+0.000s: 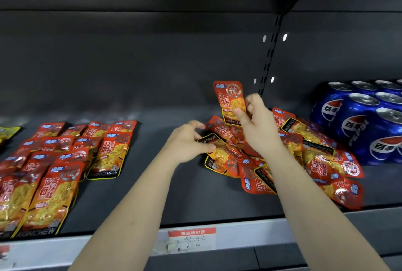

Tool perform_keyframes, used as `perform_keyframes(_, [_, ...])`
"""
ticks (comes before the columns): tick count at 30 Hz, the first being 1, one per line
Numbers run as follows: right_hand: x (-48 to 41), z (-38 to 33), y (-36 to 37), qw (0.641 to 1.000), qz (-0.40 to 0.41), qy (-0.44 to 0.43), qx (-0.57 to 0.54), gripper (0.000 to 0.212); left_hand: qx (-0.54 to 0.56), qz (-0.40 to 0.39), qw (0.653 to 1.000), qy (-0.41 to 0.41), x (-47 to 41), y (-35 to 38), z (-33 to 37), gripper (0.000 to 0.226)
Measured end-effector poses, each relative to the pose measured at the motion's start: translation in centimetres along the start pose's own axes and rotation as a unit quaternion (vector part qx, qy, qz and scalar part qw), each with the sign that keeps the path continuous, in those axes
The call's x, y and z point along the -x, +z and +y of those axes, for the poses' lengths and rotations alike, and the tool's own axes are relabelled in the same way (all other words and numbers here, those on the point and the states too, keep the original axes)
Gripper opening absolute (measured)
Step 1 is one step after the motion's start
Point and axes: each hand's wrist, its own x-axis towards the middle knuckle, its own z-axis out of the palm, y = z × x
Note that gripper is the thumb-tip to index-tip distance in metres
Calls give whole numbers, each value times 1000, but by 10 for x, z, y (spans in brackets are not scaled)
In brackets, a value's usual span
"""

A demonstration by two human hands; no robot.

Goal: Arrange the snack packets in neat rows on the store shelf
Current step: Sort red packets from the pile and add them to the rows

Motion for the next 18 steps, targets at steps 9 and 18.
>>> perform_keyframes(9, [3, -1, 1, 1000, 2, 4, 6, 17, 250, 21, 968, -30, 1, -10, 5, 37])
perform_keyframes(18, [3, 1, 2, 1000, 11, 10, 4, 17, 380, 152, 912, -37, -1, -23, -4, 34])
